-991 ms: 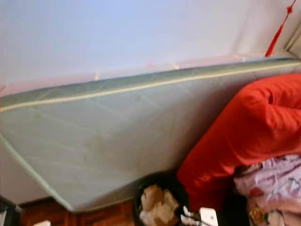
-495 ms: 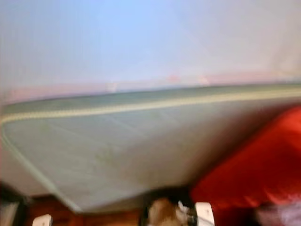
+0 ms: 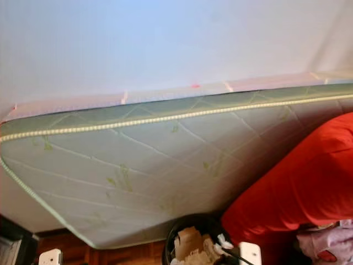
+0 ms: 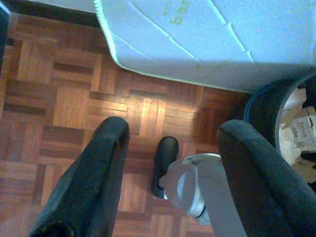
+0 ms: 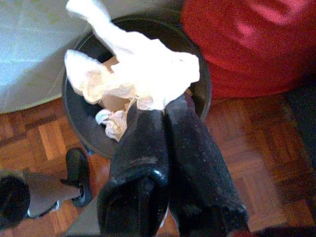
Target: Clean up the room
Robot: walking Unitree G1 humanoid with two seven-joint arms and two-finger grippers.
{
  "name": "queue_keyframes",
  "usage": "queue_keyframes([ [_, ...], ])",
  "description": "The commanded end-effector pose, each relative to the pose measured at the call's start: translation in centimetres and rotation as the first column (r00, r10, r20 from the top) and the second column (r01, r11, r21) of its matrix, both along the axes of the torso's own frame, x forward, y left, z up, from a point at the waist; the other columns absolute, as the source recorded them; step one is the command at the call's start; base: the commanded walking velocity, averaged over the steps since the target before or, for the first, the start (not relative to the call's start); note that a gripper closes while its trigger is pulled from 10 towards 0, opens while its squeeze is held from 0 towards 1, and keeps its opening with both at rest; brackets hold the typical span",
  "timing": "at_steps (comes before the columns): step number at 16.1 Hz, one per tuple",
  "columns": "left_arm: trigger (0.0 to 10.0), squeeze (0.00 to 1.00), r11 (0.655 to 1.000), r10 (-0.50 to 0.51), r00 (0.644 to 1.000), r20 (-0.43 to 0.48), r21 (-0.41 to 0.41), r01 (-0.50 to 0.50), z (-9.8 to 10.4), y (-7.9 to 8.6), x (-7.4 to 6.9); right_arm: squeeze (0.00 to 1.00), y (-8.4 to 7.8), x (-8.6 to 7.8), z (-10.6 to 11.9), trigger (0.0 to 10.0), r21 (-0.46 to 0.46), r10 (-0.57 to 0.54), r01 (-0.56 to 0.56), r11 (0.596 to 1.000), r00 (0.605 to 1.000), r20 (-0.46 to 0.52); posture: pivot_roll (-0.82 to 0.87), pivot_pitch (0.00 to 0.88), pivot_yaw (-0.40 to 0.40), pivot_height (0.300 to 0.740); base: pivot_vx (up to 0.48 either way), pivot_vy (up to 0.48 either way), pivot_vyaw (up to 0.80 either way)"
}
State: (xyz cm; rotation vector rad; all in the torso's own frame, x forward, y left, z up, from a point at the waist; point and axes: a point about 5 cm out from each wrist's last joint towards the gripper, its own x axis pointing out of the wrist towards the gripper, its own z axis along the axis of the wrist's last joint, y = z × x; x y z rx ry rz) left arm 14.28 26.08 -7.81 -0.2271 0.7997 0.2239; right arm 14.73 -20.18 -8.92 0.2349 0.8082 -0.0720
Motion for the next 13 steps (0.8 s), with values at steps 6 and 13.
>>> queue_keyframes([
  [6, 10.0, 0.00, 0.999, 0.048, 0.990, 0.134, -0.026, -0.045, 0.5, -0.1, 0.0, 0.00, -0.1, 0.6, 0.9, 10.0, 0.039, 0.000, -0.005, 0.999, 0.990, 0.140, 0.14, 0.080, -0.026, 0.740, 0.000, 0.000, 0.00],
  [13, 10.0, 0.00, 0.995, -0.102, 0.847, 0.521, 0.044, 0.092, 7.7, -5.5, 12.9, 0.00, -0.4, 0.4, 1.0, 10.0, 0.027, 0.017, -0.021, 0.999, 0.986, 0.164, 0.15, 0.099, -0.047, 0.740, 0.000, 0.000, 0.00],
])
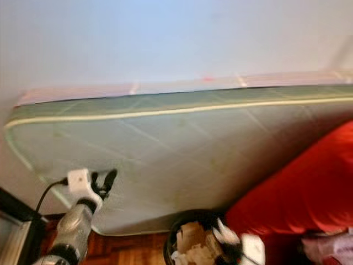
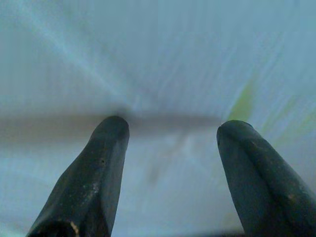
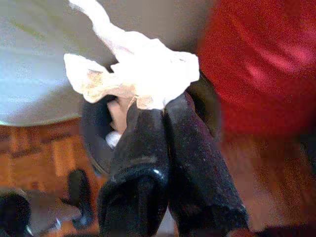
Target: Clean up the room
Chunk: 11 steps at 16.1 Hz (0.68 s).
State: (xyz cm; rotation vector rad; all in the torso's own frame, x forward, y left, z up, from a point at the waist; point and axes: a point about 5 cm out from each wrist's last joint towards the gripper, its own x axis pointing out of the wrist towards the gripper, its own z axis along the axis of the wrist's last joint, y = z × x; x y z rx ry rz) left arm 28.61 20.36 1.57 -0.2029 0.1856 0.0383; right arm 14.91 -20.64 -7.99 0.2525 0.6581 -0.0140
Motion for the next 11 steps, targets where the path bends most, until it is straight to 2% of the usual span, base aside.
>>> queue_keyframes([
  [1, 10.0, 0.00, 1.000, 0.018, 0.998, -0.060, -0.013, -0.019, -1.5, 0.3, -1.5, 0.00, -0.1, 0.2, 0.2, 10.0, 0.003, -0.035, 0.035, 0.999, 0.999, 0.024, 0.15, 0.095, -0.047, 0.740, 0.000, 0.000, 0.00],
  [4, 10.0, 0.00, 1.000, -0.006, 0.999, -0.047, -0.005, 0.006, -1.6, -0.2, -1.8, 0.00, -0.2, 0.2, 0.3, 10.0, 0.000, -0.051, 0.051, 0.999, 0.997, 0.051, 0.14, 0.077, -0.039, 0.740, 0.000, 0.000, 0.00],
  [5, 10.0, 0.00, 1.000, -0.009, 0.999, -0.047, 0.000, 0.009, -1.8, -0.3, -2.4, 0.00, 2.3, 10.4, 5.3, 10.0, -0.012, -0.061, 0.065, 0.998, 0.968, 0.243, 0.14, 0.072, -0.039, 0.740, 0.000, 0.000, 0.00],
  [6, 10.0, 0.00, 1.000, -0.010, 0.999, -0.046, 0.000, 0.010, -2.0, -0.2, -2.8, 0.00, 2.6, 12.2, 6.7, 10.0, -0.003, -0.082, 0.086, 0.996, 0.953, 0.293, 0.15, 0.072, -0.038, 0.740, 0.000, 0.000, 0.00],
  [7, 10.0, 0.00, 1.000, -0.010, 0.999, -0.044, 0.001, 0.010, -2.1, -0.1, -3.1, 0.00, 2.5, 12.5, 7.0, 10.0, 0.005, -0.086, 0.089, 0.996, 0.947, 0.310, 0.16, 0.067, -0.037, 0.740, 0.000, 0.000, 0.00],
  [8, 10.0, 0.00, 1.000, -0.012, 0.999, -0.043, 0.002, 0.012, -2.2, 0.0, -3.6, 0.00, 2.8, 13.8, 8.3, 10.0, 0.029, -0.082, 0.076, 0.997, 0.926, 0.368, 0.16, 0.067, -0.037, 0.740, 0.000, 0.000, 0.00],
  [9, 10.0, 0.00, 1.000, -0.018, 0.999, -0.049, 0.000, 0.018, -2.4, -0.1, -3.7, 0.00, 3.2, 14.4, 8.9, 10.0, 0.032, -0.061, 0.053, 0.998, 0.918, 0.391, 0.16, 0.052, -0.041, 0.740, 0.000, 0.000, 0.00],
  [11, 10.0, 0.00, 1.000, -0.016, 0.998, -0.059, -0.003, 0.016, -2.6, -0.1, -3.9, 0.00, 3.7, 14.2, 8.7, 10.0, -0.020, -0.005, 0.013, 1.000, 0.928, 0.373, 0.16, 0.043, -0.044, 0.740, 0.000, 0.000, 0.00],
])
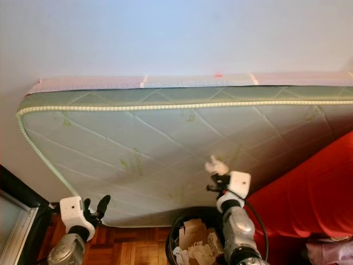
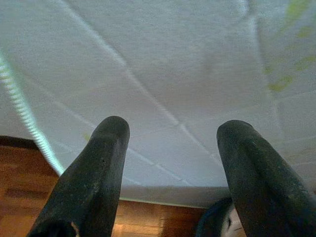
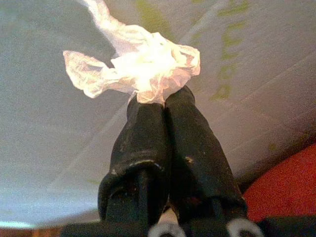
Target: Clean up the room
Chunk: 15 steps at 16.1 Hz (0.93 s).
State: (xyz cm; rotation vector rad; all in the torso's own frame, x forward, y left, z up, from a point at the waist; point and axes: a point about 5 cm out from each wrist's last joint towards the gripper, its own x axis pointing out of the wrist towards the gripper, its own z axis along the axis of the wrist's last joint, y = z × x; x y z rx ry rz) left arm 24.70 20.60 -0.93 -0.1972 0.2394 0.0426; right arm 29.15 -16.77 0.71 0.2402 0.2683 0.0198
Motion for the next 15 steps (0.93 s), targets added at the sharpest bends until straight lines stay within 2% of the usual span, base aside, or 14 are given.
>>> queue_keyframes([
  [1, 10.0, 0.00, 1.000, -0.015, 1.000, -0.013, -0.009, 0.014, -0.3, -0.4, -0.3, 0.00, -0.5, -1.2, -1.4, 10.0, -0.020, -0.021, 0.020, 1.000, 0.996, -0.085, 0.16, 0.037, -0.041, 0.740, 0.000, 0.000, 0.00],
  [3, 10.0, 0.00, 1.000, -0.016, 1.000, -0.026, -0.011, 0.016, -0.5, -0.4, -0.5, 0.00, -0.7, -3.3, -3.6, 10.0, -0.072, -0.004, -0.012, 0.997, 0.974, -0.228, 0.15, 0.037, -0.038, 0.740, 0.000, 0.000, 0.00],
  [5, 10.0, 0.00, 1.000, -0.021, 0.999, -0.030, -0.010, 0.020, -0.4, -0.3, -0.4, 0.00, -0.7, -4.7, -5.0, 10.0, -0.060, -0.015, -0.005, 0.998, 0.948, -0.317, 0.17, 0.048, -0.038, 0.740, 0.000, 0.000, 0.00],
  [7, 10.0, 0.00, 1.000, -0.020, 0.999, -0.029, -0.005, 0.020, -0.3, -0.1, -0.1, 0.00, -0.6, -4.8, -5.1, 10.0, -0.023, -0.028, 0.021, 1.000, 0.943, -0.333, 0.17, 0.061, -0.039, 0.740, 0.000, 0.000, 0.00],
  [9, 10.0, 0.00, 1.000, -0.021, 0.999, -0.029, -0.004, 0.021, 0.0, 0.1, 0.4, 0.00, -0.6, -4.5, -4.9, 10.0, -0.060, 0.026, -0.048, 0.997, 0.944, -0.328, 0.17, 0.068, -0.036, 0.740, 0.000, 0.000, 0.00],
  [13, 10.0, 0.00, 1.000, -0.028, 0.999, -0.025, -0.007, 0.028, 0.2, -0.2, 0.7, 0.00, -0.8, -4.1, -4.8, 10.0, -0.065, 0.022, -0.047, 0.997, 0.936, -0.350, 0.18, 0.091, -0.040, 0.740, 0.000, 0.000, 0.00],
  [15, 10.0, 0.00, 1.000, -0.024, 0.999, -0.023, -0.011, 0.024, 0.2, -0.3, 0.8, 0.00, -0.8, -4.7, -5.4, 10.0, -0.079, 0.026, -0.064, 0.995, 0.910, -0.414, 0.18, 0.096, -0.042, 0.740, 0.000, 0.000, 0.00],
])
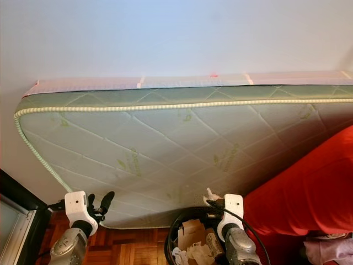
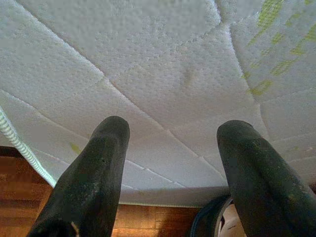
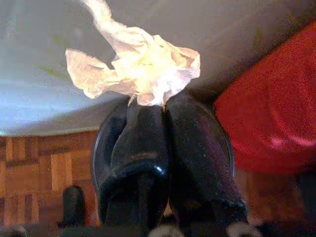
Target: Clean up the room
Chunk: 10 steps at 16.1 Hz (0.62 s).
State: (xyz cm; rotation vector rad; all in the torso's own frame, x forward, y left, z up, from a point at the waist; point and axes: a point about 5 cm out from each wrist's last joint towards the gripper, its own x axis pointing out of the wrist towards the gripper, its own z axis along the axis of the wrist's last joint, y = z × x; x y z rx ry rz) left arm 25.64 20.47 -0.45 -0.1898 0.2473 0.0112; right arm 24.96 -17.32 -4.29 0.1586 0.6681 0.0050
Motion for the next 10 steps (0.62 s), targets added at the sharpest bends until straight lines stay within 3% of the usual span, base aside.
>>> queue_keyframes([
  [1, 10.0, 0.00, 1.000, 0.011, 1.000, -0.013, -0.012, -0.011, -0.21, -0.16, -0.16, 0.00, -0.32, -0.69, -0.62, 10.0, -0.018, -0.001, 0.000, 1.000, 0.998, -0.065, 0.19, 0.109, -0.043, 0.740, 0.000, 0.000, 0.00],
  [7, 10.0, 0.00, 1.000, 0.011, 1.000, 0.013, 0.009, -0.011, 0.18, 0.25, -0.39, 0.00, -0.30, -0.50, -0.70, 10.0, -0.038, 0.000, -0.005, 0.999, 0.991, -0.131, 0.25, 0.158, -0.058, 0.740, 0.000, 0.000, 0.00],
  [10, 10.0, 0.00, 1.000, 0.016, 1.000, 0.015, 0.011, -0.016, 0.24, 0.35, -0.55, 0.00, 0.19, -0.58, -0.80, 10.0, -0.006, -0.004, 0.003, 1.000, 0.991, -0.133, 0.24, 0.160, -0.058, 0.740, 0.000, 0.000, 0.00],
])
